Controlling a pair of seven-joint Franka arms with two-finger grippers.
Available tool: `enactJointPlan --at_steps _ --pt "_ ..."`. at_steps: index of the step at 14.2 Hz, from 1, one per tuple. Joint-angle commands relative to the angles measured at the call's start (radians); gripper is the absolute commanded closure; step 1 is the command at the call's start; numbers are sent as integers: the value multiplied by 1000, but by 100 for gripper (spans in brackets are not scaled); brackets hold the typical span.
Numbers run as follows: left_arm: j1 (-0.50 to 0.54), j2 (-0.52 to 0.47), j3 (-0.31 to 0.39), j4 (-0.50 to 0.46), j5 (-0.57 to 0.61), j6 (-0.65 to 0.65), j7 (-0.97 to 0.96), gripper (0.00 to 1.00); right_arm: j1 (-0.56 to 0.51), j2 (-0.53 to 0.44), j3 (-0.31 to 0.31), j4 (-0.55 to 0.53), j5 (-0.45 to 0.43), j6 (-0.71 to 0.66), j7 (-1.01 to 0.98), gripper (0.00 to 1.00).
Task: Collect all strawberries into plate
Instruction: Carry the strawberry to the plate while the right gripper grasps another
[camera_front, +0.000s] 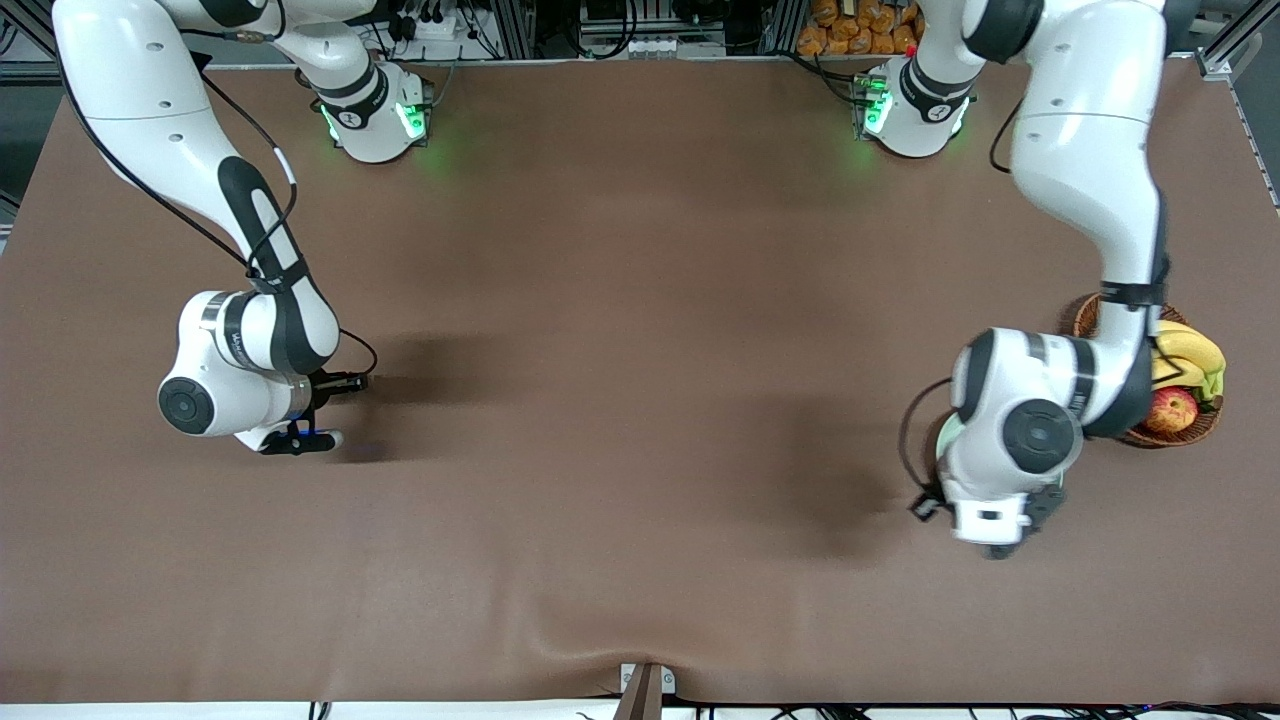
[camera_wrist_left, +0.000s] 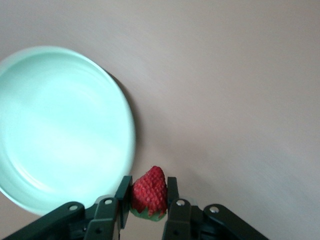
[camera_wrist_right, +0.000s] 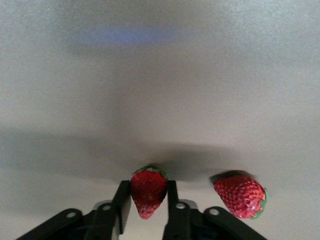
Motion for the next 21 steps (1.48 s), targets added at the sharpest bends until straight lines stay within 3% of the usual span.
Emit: enactJointPlan --at_steps 1,3,4,7,11,14,16,18,19,20,21 --pt "55 0 -8 -20 33 -7 38 100 -30 -8 14 -16 -20 13 -47 80" --pt "69 3 -5 -51 34 -7 42 100 -30 -11 14 -14 -20 13 -47 89" --pt "87 3 -5 -72 36 -7 42 100 -30 -14 14 -11 -20 13 -47 99" --pt "100 -10 10 -155 37 -7 42 100 -26 -34 15 18 -17 5 -40 100" --pt "100 -15 26 -175 77 -7 39 100 31 -60 17 113 -5 -45 -14 100" --pt "109 -15 44 -175 96 -7 44 100 123 -61 31 171 9 -117 243 100" --pt "112 -15 44 -177 114 -7 44 100 180 -60 57 181 80 -119 423 100" --pt "112 -16 44 -177 114 -7 44 100 235 -55 61 182 218 -114 553 100" --pt "114 -18 44 -177 114 -9 44 75 266 -51 61 181 290 -108 581 100" --pt "115 -20 44 -177 114 -10 44 28 296 -43 61 182 353 -105 589 100" --pt "115 -20 44 -177 114 -10 51 0 327 -34 61 181 401 -84 597 100"
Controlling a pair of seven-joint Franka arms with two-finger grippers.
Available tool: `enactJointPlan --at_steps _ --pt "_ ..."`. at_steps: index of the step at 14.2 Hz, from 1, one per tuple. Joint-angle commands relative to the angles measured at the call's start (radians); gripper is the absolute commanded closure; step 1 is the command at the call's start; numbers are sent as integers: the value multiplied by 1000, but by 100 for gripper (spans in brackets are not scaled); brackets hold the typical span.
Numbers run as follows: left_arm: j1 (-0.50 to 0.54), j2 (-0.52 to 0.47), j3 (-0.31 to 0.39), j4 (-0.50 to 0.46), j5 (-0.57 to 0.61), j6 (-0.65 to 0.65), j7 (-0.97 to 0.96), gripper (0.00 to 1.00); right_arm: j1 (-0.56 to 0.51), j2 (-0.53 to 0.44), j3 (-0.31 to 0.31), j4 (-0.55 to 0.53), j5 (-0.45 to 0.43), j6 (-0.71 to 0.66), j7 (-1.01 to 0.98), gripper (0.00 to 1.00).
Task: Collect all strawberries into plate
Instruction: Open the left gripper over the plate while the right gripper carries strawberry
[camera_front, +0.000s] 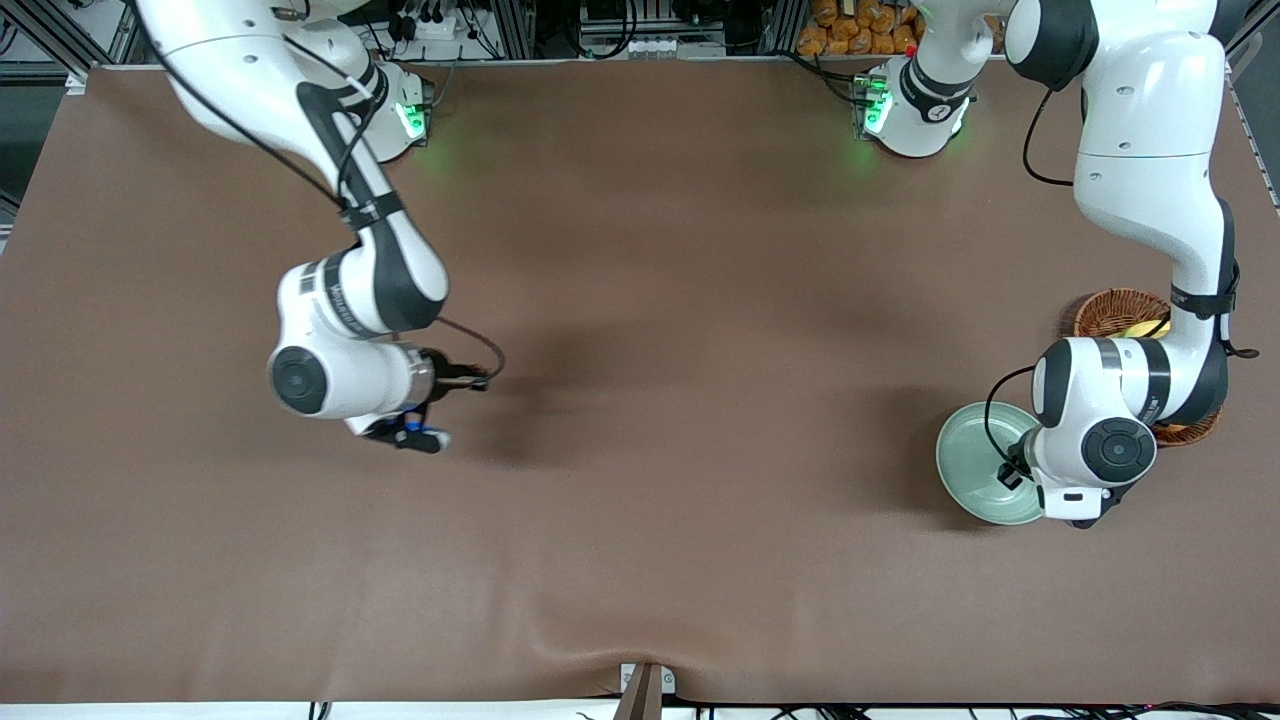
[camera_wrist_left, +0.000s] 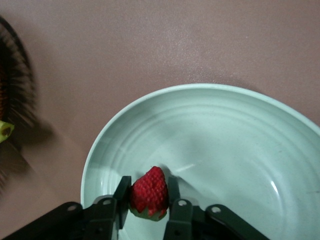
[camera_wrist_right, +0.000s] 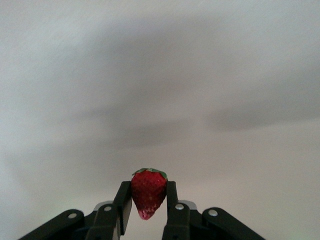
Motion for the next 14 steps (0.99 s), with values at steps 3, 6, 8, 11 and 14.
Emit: enactJointPlan --at_steps 3,6,8,11,14 --pt "-15 -69 -8 -17 28 -19 37 0 121 50 -6 8 143 100 96 100" --pt "-91 -131 -40 -18 25 -22 22 0 210 110 -6 26 146 131 182 100" --pt "-147 -149 -85 -14 15 -63 -2 0 256 139 -6 34 176 180 228 100" --pt "-176 -157 -178 -12 12 -82 -36 0 298 171 -6 36 270 256 240 100" --pt "-173 -155 -260 -14 10 -82 -47 0 319 200 -6 36 270 274 239 99"
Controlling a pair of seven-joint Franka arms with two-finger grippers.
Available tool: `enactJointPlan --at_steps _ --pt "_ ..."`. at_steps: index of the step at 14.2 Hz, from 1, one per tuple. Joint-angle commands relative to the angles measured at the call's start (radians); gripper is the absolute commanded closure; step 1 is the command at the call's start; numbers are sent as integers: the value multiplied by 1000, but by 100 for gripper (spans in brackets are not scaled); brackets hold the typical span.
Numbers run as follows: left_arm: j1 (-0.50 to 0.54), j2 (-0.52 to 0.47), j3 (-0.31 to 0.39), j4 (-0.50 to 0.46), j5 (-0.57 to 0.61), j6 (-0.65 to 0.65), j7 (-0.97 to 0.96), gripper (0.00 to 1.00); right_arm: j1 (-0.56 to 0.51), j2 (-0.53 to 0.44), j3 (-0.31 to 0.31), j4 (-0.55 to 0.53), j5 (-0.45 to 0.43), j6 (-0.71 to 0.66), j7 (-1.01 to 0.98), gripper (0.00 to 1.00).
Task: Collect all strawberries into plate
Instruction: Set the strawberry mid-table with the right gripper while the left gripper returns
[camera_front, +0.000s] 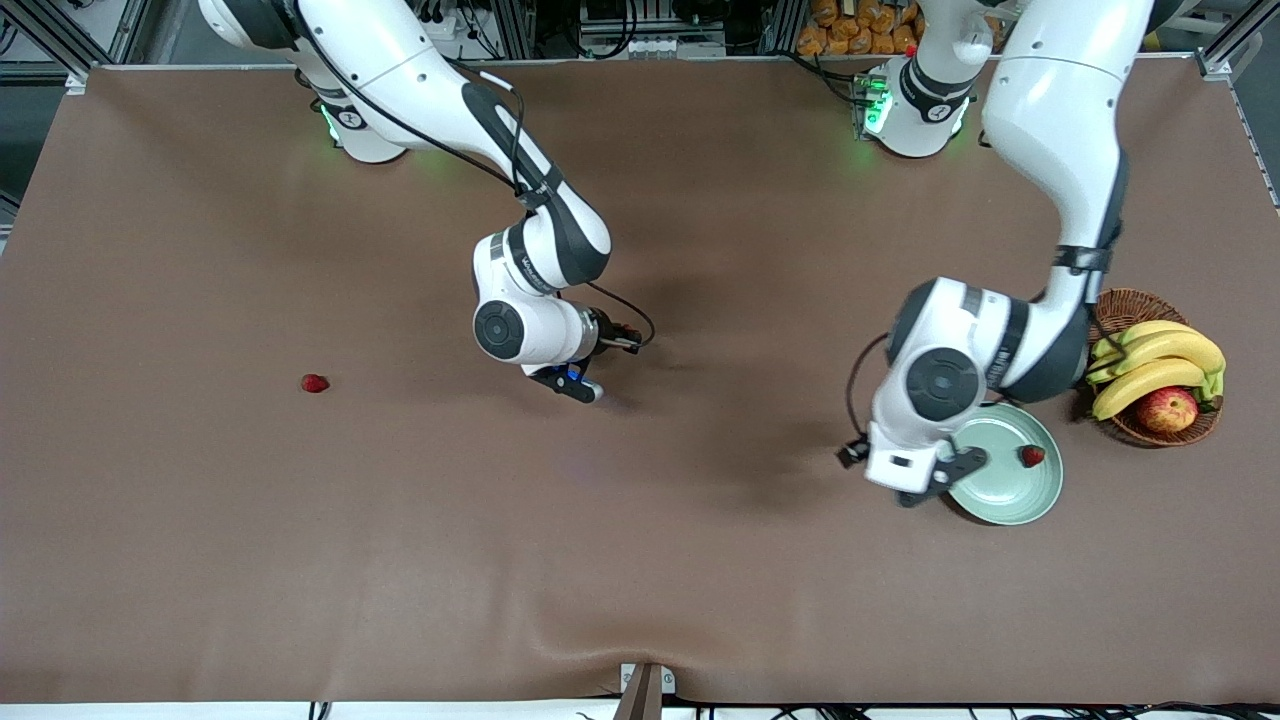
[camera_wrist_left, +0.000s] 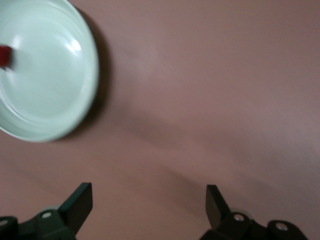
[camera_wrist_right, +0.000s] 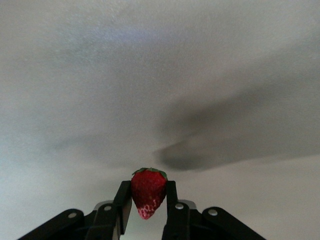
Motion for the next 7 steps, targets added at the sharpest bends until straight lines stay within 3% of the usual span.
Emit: enactJointPlan --at_steps 1,2,3,4,7 --pt "23 -12 -64 -14 8 -9 -3 0 16 32 -10 25 25 6 9 86" --pt "25 -11 -78 -14 -1 -9 -2 0 16 32 -10 25 25 8 9 61" --pt "19 -11 -86 -14 -15 -9 0 0 16 32 -10 25 23 10 9 19" --pt "14 -11 -96 -14 -24 -9 0 0 13 31 -10 25 23 10 9 2" --pt "10 0 -155 -10 -24 -6 -5 0 -24 -2 -18 33 21 -7 6 0"
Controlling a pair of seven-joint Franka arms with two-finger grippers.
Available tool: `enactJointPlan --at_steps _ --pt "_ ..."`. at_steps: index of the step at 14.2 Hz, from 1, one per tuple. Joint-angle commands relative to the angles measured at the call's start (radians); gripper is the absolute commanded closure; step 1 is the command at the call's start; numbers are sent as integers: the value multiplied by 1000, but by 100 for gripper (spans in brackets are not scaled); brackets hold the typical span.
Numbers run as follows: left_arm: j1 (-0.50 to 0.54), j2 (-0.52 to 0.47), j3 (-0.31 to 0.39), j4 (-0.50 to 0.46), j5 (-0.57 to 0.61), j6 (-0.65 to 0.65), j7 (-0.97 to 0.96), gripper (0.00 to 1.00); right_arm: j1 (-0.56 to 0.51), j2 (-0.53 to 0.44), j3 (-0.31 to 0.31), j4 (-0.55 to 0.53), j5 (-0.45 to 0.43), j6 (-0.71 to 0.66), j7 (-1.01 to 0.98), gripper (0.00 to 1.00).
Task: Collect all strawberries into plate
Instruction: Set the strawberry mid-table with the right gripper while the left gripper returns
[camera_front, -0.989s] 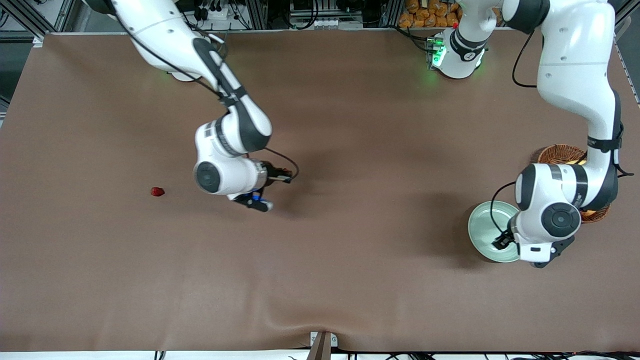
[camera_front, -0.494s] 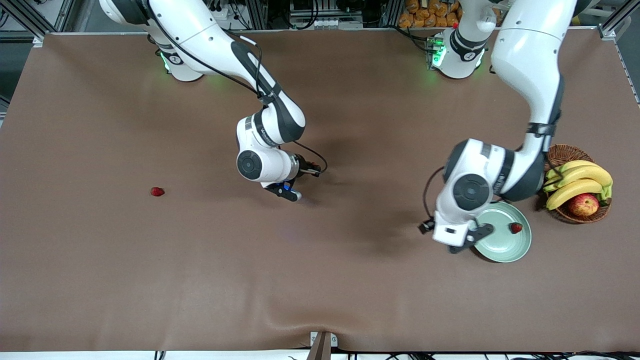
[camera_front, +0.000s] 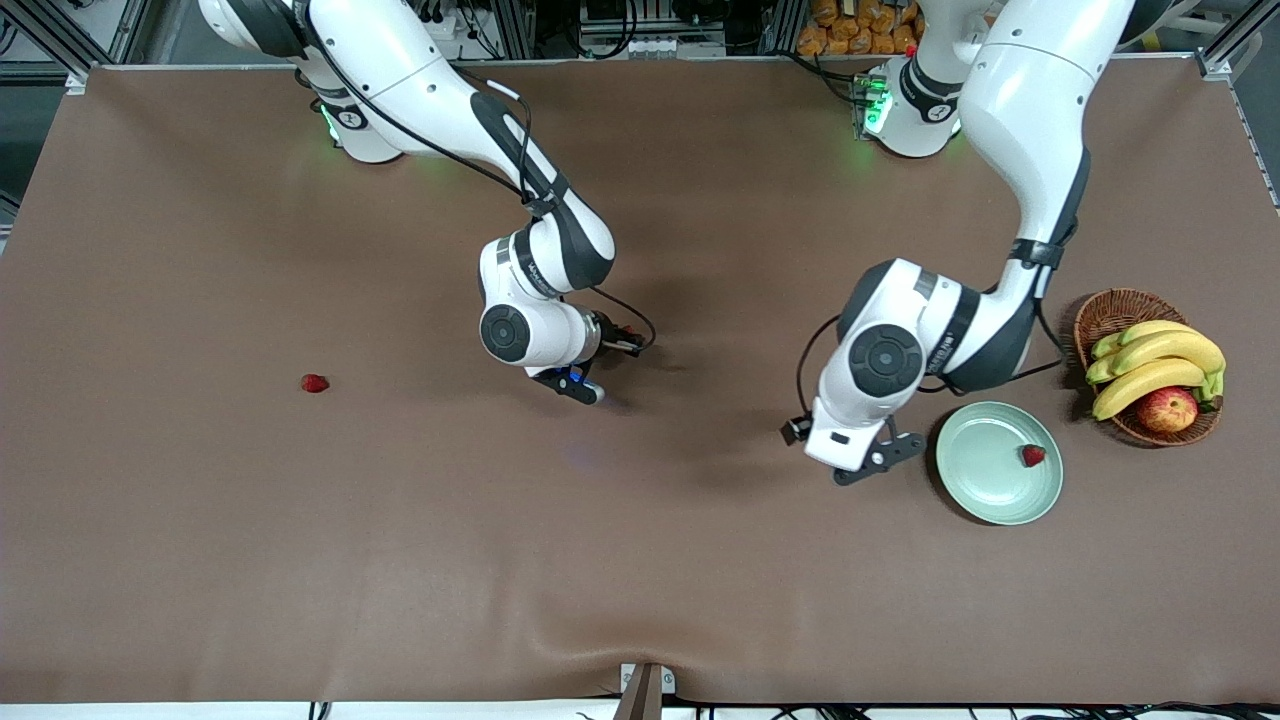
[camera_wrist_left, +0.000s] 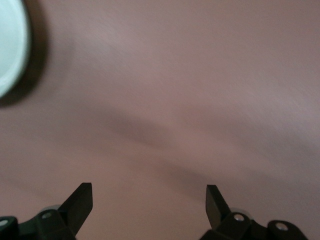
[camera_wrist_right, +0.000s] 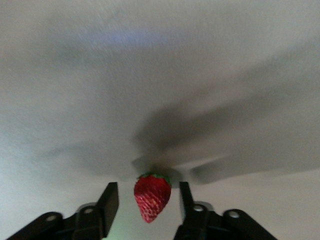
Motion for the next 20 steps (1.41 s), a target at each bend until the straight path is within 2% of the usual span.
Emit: enactJointPlan --at_steps 1,5,9,13,14,16,18,20 --pt "4 0 -42 -5 -13 -4 -3 0 -61 -43 -7 18 18 -37 4 0" --pt "-15 38 -91 -3 -11 8 -8 0 -200 -140 -10 11 1 -103 -2 0" --pt "-137 84 -91 49 -13 32 -17 0 -348 -197 -10 7 -34 -193 -13 0" --pt "-262 164 -77 125 -8 150 -88 0 -512 -229 -7 9 -259 -311 -92 0" --pt "-301 184 -77 136 -4 161 -89 0 -532 -231 -7 9 -293 -338 -136 0" --pt "-375 206 -30 136 -2 192 -105 0 -569 -231 -7 7 -363 -362 -228 0" --pt "-444 216 19 135 -2 192 -129 0 -596 -229 -7 -11 -496 -359 -348 0" --pt "-466 229 24 133 -2 194 -151 0 -633 -223 -7 -19 -610 -352 -488 0"
